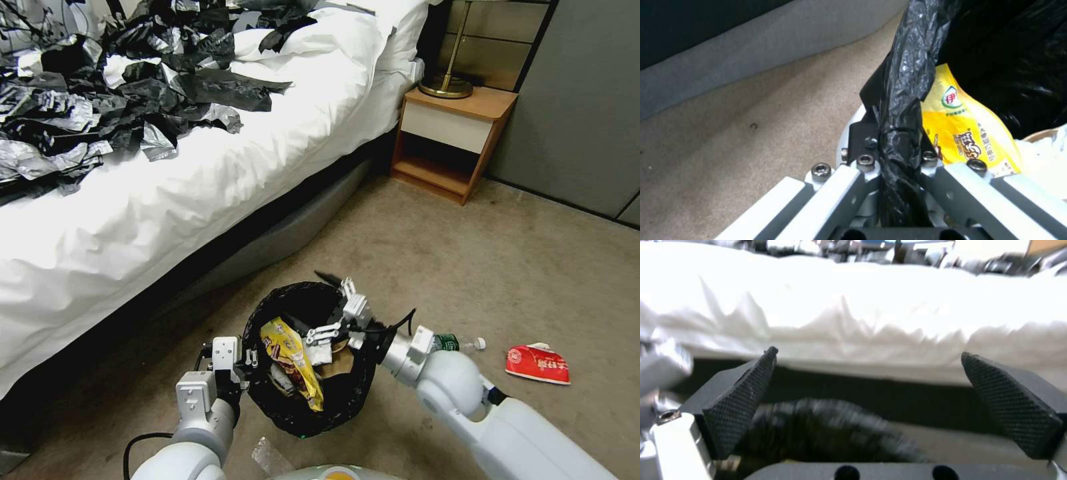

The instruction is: Pick up the trash bin, then pick up the garbage from the floor and place it into the trash bin.

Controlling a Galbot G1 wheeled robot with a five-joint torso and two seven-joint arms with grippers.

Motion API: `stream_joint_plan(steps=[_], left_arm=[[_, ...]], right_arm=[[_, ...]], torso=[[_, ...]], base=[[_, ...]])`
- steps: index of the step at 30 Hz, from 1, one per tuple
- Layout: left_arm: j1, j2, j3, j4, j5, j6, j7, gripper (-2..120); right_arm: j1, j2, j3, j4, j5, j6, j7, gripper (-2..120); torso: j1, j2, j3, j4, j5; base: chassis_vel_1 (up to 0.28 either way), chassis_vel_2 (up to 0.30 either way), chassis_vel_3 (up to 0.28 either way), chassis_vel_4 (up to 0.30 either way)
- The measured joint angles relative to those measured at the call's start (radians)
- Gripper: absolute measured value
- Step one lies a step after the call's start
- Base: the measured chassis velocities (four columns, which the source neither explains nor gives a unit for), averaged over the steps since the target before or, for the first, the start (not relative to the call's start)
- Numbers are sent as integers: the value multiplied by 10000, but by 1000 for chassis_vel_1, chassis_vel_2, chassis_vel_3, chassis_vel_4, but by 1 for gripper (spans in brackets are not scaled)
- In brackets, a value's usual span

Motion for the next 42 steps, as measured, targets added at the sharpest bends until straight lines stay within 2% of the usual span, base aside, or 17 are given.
stream_joint_plan(steps=[1, 2, 3, 7, 8, 10, 11, 12, 14, 15, 16, 18, 27, 35, 42], left_arm=[[-12, 8, -7, 2, -22, 30, -9, 0], [-43, 41, -32, 14, -87, 113, -29, 0], [-43, 41, -32, 14, -87, 113, -29, 0], [-124, 115, -147, 105, -183, 242, -47, 0], [-124, 115, -147, 105, -183, 242, -47, 0], [-129, 125, -173, 146, -190, 248, -49, 0], [-133, 133, -184, 176, -193, 250, -54, 0], [-133, 133, -184, 176, -193, 250, -54, 0], [-153, 148, -215, 213, -242, 250, -63, 0], [-162, 163, -235, 234, -259, 241, -62, 0], [-162, 163, -235, 234, -259, 241, -62, 0], [-163, 214, -291, 249, -273, 192, -63, 0], [-246, 161, -401, 253, -292, -47, -63, 0], [-256, 160, -438, 251, -316, -22, -139, 0], [-259, 126, -412, 283, -210, 48, -140, 0]], right_arm=[[-59, -25, 121, 140, 16, 1, 0, 100], [-334, -106, 661, 735, 69, 23, 20, 100], [-334, -106, 661, 735, 69, 23, 20, 100], [-1315, -27, 2532, 2309, -82, 1, 783, 100], [-1315, -27, 2532, 2309, -82, 1, 783, 100], [-1897, 153, 3471, 2794, -464, -82, 1267, 100], [-2561, 426, 4338, 3161, -954, -122, 1847, 100], [-2561, 426, 4338, 3161, -954, -122, 1847, 100], [-3635, 1000, 5121, 3566, -1626, -99, 3315, 100], [-4116, 1315, 5362, 3672, -1732, -70, 3714, 100], [-4116, 1315, 5362, 3672, -1732, -70, 3714, 100], [-5128, 2094, 5826, 3703, -1993, 82, 4206, 100], [-6265, 3451, 6015, 2550, -2493, 461, 4697, 100], [-6355, 3700, 5672, 1788, -2876, 773, 4618, 100], [-6360, 3596, 5653, 1718, -2904, 805, 4534, 100]], torso=[[0, 0, 0, -1, 1], [0, 0, 0, 0, 1], [0, 0, 0, 0, 1], [0, 0, 0, 0, 1], [0, 0, 0, 0, 1], [0, 0, 0, -1, 0], [0, 0, -1, 1, 0], [0, 0, -1, 1, 0], [0, 0, 0, -1, 1], [-1, 0, -1, -1, 1], [-1, 0, -1, -1, 1], [0, 0, -1, -3, 2], [0, 0, -1, 1, -1], [0, 0, 0, 1, 1], [0, 0, -1, 1, 0]], base=[[0, 0, 0, 0], [0, 0, 0, 0], [0, 0, 0, 0], [0, 0, 0, 0], [0, 0, 0, 0], [0, 0, 0, 0], [0, 0, 0, 0], [0, 0, 0, 0], [0, 0, 0, 0], [0, 0, 0, 0], [0, 0, 0, 0], [0, 0, 0, 0], [0, 0, 0, 0], [0, 0, 0, 0], [0, 0, 0, 0]])
